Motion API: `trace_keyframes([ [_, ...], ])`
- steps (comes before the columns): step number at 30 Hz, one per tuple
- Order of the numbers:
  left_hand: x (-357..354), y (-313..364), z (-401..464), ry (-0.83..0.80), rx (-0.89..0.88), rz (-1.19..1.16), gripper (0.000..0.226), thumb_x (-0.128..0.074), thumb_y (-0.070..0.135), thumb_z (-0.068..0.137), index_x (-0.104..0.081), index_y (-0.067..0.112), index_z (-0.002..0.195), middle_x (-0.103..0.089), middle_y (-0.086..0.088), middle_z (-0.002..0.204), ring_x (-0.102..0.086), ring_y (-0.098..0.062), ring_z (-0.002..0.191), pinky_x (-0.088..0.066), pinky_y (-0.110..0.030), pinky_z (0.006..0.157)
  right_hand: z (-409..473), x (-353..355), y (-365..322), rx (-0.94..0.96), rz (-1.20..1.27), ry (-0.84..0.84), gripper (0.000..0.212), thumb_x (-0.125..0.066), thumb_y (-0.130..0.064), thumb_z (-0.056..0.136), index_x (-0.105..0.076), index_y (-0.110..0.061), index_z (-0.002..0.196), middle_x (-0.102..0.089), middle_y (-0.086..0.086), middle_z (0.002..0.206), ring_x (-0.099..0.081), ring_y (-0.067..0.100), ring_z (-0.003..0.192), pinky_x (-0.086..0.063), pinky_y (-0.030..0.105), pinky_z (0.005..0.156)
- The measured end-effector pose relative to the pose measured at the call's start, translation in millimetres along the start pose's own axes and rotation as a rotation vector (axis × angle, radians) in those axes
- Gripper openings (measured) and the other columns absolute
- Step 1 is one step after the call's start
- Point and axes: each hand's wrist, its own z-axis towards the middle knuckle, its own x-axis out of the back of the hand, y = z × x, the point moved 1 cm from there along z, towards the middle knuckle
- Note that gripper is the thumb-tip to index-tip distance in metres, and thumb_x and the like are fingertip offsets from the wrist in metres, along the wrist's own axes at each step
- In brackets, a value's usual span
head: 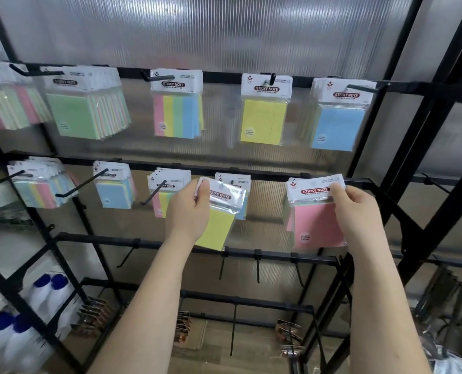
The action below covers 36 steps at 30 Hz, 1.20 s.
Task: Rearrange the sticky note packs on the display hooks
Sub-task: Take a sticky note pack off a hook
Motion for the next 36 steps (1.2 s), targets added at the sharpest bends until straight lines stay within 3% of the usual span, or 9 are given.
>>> trace_keyframes([
  [4,0.1,23.9,11.6,0.066,-0.127,-0.044,0.045,-0.040,0.026,0.100,-0.024,0.024,0.058,-0.042,0.018,0.048,-0.035,0.001,0.046,-0.028,-0.012,0.046,-2.2,5.6,1.0,-0.007,0.047,0.023,0.040,-0.044,-0.030,0.093,-0.056,0.009,0.095,-0.043,0.004,0.072,-0.035,0.014,0.064,-0.023,0.029,0.055],
  [8,-1.1,48.1,32.0,0.069,-0.219,-0.156,0.041,-0.038,0.030,0.098,-0.031,0.021,0.059,-0.039,0.016,0.049,-0.033,-0.002,0.049,-0.022,-0.020,0.047,-3.2,13.5,1.0,0.002,0.075,0.054,0.040,-0.044,-0.033,0.093,-0.057,0.005,0.090,-0.043,-0.001,0.065,-0.034,0.013,0.060,-0.024,0.029,0.055],
  [15,-3.3,97.1,62.9,0.143,-0.378,-0.322,0.041,-0.041,0.023,0.100,-0.030,0.033,0.062,-0.044,0.026,0.049,-0.039,0.006,0.049,-0.028,-0.009,0.048,-3.9,25.6,1.6,0.019,0.115,0.094,0.038,-0.045,-0.034,0.094,-0.061,-0.001,0.085,-0.049,-0.003,0.067,-0.038,0.011,0.061,-0.028,0.028,0.057],
  [22,-15.7,128.5,82.3,0.158,-0.401,-0.470,0.039,-0.047,0.020,0.098,-0.034,0.027,0.062,-0.041,0.021,0.048,-0.039,0.006,0.049,-0.028,-0.009,0.050,-3.1,27.6,0.5,0.033,0.127,0.100,0.038,-0.046,-0.032,0.094,-0.060,0.002,0.085,-0.052,0.002,0.073,-0.039,0.013,0.065,-0.028,0.029,0.059],
  [26,-17.7,133.8,87.6,0.207,-0.393,-0.491,0.036,-0.051,0.024,0.096,-0.041,0.031,0.063,-0.051,0.027,0.052,-0.050,0.005,0.056,-0.034,-0.010,0.054,-3.4,26.0,-2.1,0.017,0.167,0.086,0.033,-0.047,-0.032,0.095,-0.067,-0.009,0.082,-0.065,-0.001,0.080,-0.049,0.012,0.070,-0.035,0.029,0.064],
  [32,-22.7,134.2,90.0,0.288,-0.345,-0.397,0.044,-0.056,0.027,0.092,-0.034,0.028,0.053,-0.036,0.012,0.045,-0.035,-0.002,0.046,-0.022,-0.016,0.046,-0.7,24.7,-3.5,0.021,0.156,0.085,0.033,-0.047,-0.032,0.094,-0.066,-0.007,0.084,-0.062,0.000,0.079,-0.047,0.012,0.070,-0.034,0.029,0.064],
  [36,-30.4,129.9,94.6,0.288,-0.278,-0.373,0.046,-0.056,0.029,0.091,-0.031,0.027,0.052,-0.037,0.014,0.042,-0.034,-0.002,0.045,-0.021,-0.016,0.045,4.3,24.5,-2.9,0.029,0.151,0.089,0.035,-0.047,-0.033,0.094,-0.065,-0.004,0.085,-0.060,-0.001,0.075,-0.045,0.012,0.068,-0.033,0.029,0.062],
])
